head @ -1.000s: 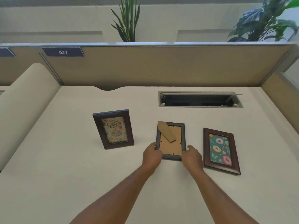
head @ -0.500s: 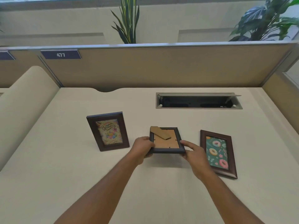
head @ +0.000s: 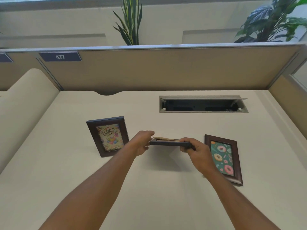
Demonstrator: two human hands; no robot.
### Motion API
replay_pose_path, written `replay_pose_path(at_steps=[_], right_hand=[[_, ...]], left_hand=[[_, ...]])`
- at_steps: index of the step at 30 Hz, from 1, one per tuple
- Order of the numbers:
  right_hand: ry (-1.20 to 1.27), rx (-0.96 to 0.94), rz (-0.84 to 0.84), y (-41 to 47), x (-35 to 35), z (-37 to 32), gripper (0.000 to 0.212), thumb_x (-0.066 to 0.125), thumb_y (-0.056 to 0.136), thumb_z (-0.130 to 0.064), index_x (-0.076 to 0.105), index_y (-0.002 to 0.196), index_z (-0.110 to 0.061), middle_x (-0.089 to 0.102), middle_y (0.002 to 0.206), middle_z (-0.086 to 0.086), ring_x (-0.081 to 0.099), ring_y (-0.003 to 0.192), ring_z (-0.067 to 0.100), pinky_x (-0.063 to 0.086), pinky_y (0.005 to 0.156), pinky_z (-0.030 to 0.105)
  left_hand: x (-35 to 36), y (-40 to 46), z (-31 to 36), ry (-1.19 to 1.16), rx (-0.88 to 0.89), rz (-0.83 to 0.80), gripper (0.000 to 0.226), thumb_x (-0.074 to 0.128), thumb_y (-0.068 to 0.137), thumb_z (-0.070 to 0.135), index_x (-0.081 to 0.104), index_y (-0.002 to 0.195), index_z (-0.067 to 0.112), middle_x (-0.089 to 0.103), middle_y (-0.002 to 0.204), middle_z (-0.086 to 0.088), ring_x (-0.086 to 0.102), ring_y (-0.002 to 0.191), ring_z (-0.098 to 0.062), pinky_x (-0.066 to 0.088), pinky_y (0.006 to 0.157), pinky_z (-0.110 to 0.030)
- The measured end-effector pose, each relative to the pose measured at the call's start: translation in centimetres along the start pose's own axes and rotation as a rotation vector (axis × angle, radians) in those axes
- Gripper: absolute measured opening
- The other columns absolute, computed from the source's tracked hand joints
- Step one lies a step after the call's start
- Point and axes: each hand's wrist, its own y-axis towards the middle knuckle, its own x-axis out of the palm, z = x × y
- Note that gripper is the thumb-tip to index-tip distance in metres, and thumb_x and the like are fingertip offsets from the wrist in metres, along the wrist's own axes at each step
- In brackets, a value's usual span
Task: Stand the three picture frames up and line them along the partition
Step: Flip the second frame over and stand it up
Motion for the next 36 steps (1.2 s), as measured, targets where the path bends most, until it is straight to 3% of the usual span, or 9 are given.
replay_pose_path(at_steps=[5, 8, 9, 11, 13, 17, 21, 28, 36], right_hand=[[0.05, 0.021, -0.022, 1.0, -0.7, -0.7, 0.045, 0.06, 0.087, 0.007, 0.075, 0.085, -0.035, 0.074, 0.082, 0.001, 0.072, 0.077, 0.015, 0.056, 0.076, 0.019], [0.024, 0.008, -0.052, 1.9, -1.0, -1.4, 0.028, 0.063, 0.09, 0.002, 0.073, 0.093, -0.023, 0.071, 0.079, -0.001, 0.067, 0.068, 0.008, 0.053, 0.07, 0.016], [0.006, -0.002, -0.054, 2.2, -1.0, -1.7, 0.025, 0.062, 0.09, 0.002, 0.072, 0.095, -0.021, 0.07, 0.079, 0.0, 0.065, 0.065, 0.005, 0.051, 0.067, 0.015], [-0.034, -0.005, -0.059, 3.0, -0.9, -2.1, 0.02, 0.06, 0.093, -0.002, 0.069, 0.1, -0.018, 0.07, 0.083, 0.0, 0.063, 0.063, 0.0, 0.051, 0.062, 0.013], [-0.098, 0.011, -0.063, 3.8, -0.6, -2.4, 0.012, 0.059, 0.096, -0.01, 0.065, 0.104, -0.017, 0.069, 0.087, -0.002, 0.063, 0.067, 0.002, 0.051, 0.058, 0.012], [-0.179, 0.058, -0.054, 5.8, 0.2, -3.0, 0.011, 0.058, 0.097, -0.024, 0.06, 0.105, -0.017, 0.068, 0.093, -0.004, 0.061, 0.069, 0.013, 0.053, 0.057, 0.018], [-0.189, 0.077, -0.064, 7.2, 1.4, -3.4, 0.01, 0.056, 0.098, -0.026, 0.056, 0.107, -0.022, 0.066, 0.097, -0.005, 0.062, 0.073, 0.013, 0.05, 0.056, 0.017], [-0.195, 0.119, -0.074, 9.0, 2.7, -3.5, 0.011, 0.056, 0.098, -0.027, 0.056, 0.108, -0.022, 0.065, 0.107, -0.002, 0.063, 0.093, 0.017, 0.051, 0.062, 0.018], [-0.197, 0.104, -0.046, 9.1, 2.9, -3.1, 0.012, 0.057, 0.098, -0.027, 0.057, 0.11, -0.024, 0.065, 0.105, -0.003, 0.064, 0.086, 0.015, 0.051, 0.062, 0.017]], left_hand=[[0.3, 1.1, 0.1, 0.057, 0.039, -0.013, 0.038, 0.06, 0.088, 0.028, 0.061, 0.12, 0.007, 0.058, 0.127, -0.014, 0.049, 0.097, -0.023, 0.038, 0.084, -0.033], [0.5, 1.2, 0.5, 0.0, 0.099, -0.038, 0.051, 0.059, 0.087, 0.025, 0.056, 0.131, 0.0, 0.059, 0.129, -0.022, 0.054, 0.103, -0.026, 0.037, 0.092, -0.034], [0.4, 1.1, 0.7, -0.022, 0.131, -0.057, 0.046, 0.059, 0.087, 0.023, 0.06, 0.126, -0.001, 0.063, 0.118, -0.021, 0.056, 0.103, -0.027, 0.037, 0.094, -0.035], [0.5, 1.1, 1.1, -0.055, 0.168, -0.098, 0.015, 0.057, 0.087, 0.018, 0.068, 0.085, 0.009, 0.061, 0.083, -0.009, 0.05, 0.089, -0.025, 0.036, 0.081, -0.035], [0.6, 1.2, 1.4, -0.114, 0.174, -0.112, 0.023, 0.053, 0.089, 0.013, 0.051, 0.067, 0.018, 0.052, 0.073, -0.004, 0.045, 0.084, -0.024, 0.033, 0.069, -0.033], [0.5, 1.2, 1.6, -0.172, 0.219, -0.09, 0.027, 0.042, 0.097, 0.021, 0.065, 0.093, 0.009, 0.068, 0.094, -0.018, 0.066, 0.094, -0.029, 0.049, 0.084, -0.04], [0.4, 1.2, 2.3, -0.186, 0.223, -0.036, 0.042, 0.033, 0.102, 0.03, 0.065, 0.121, 0.01, 0.073, 0.116, -0.015, 0.069, 0.108, -0.032, 0.052, 0.1, -0.052], [0.2, 1.4, 3.0, -0.212, 0.228, 0.002, 0.038, 0.033, 0.104, 0.036, 0.064, 0.117, 0.017, 0.072, 0.116, -0.01, 0.068, 0.107, -0.03, 0.052, 0.099, -0.052], [0.3, 1.3, 2.6, -0.223, 0.21, 0.024, 0.038, 0.027, 0.105, 0.037, 0.063, 0.103, 0.023, 0.07, 0.119, -0.012, 0.065, 0.11, -0.03, 0.047, 0.105, -0.055]])
